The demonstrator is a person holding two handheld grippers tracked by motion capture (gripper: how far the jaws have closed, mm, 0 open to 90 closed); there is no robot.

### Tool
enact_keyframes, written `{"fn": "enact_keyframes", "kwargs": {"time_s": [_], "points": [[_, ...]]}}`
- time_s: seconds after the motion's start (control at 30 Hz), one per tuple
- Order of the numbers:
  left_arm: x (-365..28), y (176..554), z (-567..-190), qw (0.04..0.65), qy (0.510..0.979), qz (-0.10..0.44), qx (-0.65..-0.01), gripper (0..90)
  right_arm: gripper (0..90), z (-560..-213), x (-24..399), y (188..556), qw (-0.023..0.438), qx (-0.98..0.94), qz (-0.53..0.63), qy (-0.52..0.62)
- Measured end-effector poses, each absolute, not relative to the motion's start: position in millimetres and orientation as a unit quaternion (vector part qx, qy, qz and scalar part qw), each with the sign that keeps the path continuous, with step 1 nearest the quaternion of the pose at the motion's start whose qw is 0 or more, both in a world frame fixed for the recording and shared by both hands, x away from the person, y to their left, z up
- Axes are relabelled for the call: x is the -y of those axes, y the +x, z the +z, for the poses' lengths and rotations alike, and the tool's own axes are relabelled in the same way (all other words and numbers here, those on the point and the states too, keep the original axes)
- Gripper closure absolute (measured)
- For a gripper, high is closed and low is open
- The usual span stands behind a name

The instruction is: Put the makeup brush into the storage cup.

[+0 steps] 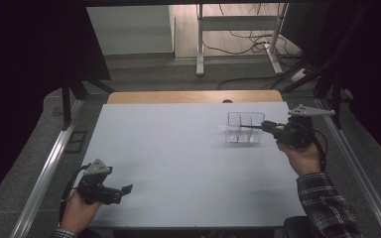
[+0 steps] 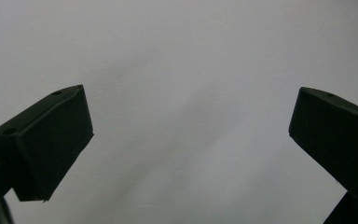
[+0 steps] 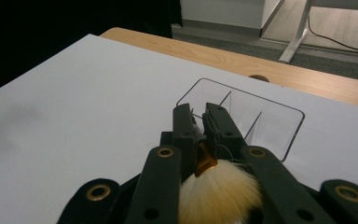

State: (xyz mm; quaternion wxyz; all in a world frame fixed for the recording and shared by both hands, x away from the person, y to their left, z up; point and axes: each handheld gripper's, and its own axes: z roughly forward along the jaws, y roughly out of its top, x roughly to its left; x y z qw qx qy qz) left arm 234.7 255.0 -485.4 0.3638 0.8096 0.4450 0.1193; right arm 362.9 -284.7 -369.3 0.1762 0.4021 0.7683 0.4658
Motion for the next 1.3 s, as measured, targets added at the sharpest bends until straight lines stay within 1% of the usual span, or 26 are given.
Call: {"fn": "enact_keyframes", "kwargs": {"time_s": [0.77,1.3], "points": [[-254,235,-485,0.363,0.812,0.118,-0.441,0.1,83.2,-353,273,389,0.194,-0.771,0.454,0.403],[-254,236,-486,0.361,0.814,0.118,-0.439,0.1,83.2,-359,260,408,0.195,-0.781,0.431,0.408]]}}
